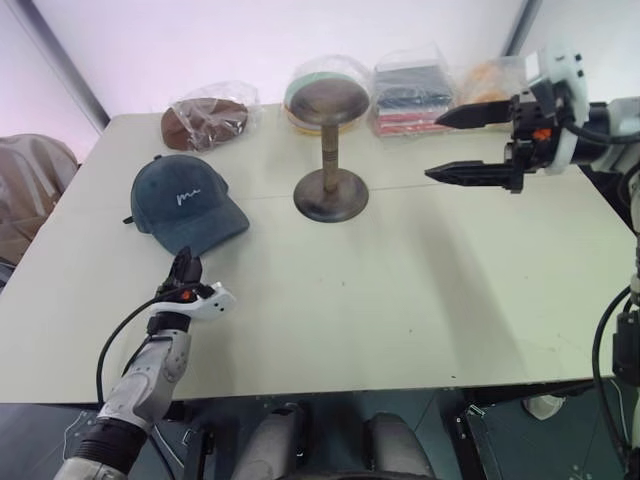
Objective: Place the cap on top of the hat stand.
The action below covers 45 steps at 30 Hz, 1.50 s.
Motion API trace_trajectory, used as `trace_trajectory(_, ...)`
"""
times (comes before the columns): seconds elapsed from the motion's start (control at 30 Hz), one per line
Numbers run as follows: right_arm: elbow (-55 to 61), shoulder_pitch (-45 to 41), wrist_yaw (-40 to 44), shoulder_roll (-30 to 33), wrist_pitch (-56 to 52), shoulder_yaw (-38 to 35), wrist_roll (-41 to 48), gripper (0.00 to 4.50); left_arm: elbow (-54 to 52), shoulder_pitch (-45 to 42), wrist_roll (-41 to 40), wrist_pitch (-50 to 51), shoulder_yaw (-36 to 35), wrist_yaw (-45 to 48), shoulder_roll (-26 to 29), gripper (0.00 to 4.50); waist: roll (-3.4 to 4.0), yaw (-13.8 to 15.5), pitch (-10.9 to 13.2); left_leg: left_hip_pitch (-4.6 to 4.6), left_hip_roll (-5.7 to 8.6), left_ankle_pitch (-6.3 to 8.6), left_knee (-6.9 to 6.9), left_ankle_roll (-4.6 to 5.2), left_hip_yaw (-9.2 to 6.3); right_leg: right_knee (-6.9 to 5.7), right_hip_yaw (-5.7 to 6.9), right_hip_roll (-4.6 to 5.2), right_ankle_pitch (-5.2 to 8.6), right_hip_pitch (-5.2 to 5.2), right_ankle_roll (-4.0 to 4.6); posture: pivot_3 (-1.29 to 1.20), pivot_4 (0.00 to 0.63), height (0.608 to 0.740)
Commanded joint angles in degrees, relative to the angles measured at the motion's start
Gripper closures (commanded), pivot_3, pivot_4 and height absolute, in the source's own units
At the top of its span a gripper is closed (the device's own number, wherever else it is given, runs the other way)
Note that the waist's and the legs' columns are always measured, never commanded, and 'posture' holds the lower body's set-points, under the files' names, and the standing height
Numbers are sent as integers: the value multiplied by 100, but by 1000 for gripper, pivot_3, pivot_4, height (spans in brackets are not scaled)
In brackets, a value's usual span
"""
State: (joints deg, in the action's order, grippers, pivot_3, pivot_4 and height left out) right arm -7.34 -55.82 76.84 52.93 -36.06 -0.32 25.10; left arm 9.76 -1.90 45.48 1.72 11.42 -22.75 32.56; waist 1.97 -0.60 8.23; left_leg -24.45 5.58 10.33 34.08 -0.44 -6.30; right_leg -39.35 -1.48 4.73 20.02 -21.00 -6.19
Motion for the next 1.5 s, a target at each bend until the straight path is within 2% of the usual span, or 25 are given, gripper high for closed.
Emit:
trace_trajectory(0.03,141,-106,-2,74,40,-162,82,0,670,117,-130,128,-169,45,78,2877,0,1,0,0,0,0,0,0,0,0,0,0,0,0,0,0,150,740)
trace_trajectory(0.07,143,-101,-1,75,41,-164,82,0,728,102,-143,112,-180,14,83,2877,0,1,0,0,0,0,0,0,-1,0,0,0,0,0,0,0,150,740)
trace_trajectory(0.13,142,-96,-2,72,42,-163,82,0,798,80,-164,82,-211,-44,102,3372,1,0,-1,1,0,0,0,0,-1,0,1,0,0,0,0,0,150,740)
trace_trajectory(0.23,151,-86,1,80,35,-173,91,0,819,82,-166,48,-246,-107,117,4463,6,-2,-8,2,0,0,-1,0,-2,0,1,-1,0,1,1,0,150,740)
trace_trajectory(0.6,149,-92,-21,63,23,-163,86,0,717,62,-198,-143,-370,-403,257,4463,8,-28,-10,2,-2,0,-11,0,0,0,-1,-3,3,-5,5,0,150,740)
trace_trajectory(1.03,21,-218,23,53,30,-153,87,0,-986,392,-139,-273,-830,-483,190,4463,-93,26,51,-42,-1,0,-6,-1,0,10,-1,1,2,-41,4,0,150,740)
trace_trajectory(1.5,149,-87,208,92,-50,-51,61,0,-2080,-426,74,-45,-1065,-24,25,4463,-135,135,76,-98,3,-1,13,-3,-2,8,8,4,0,-85,2,0,150,740)
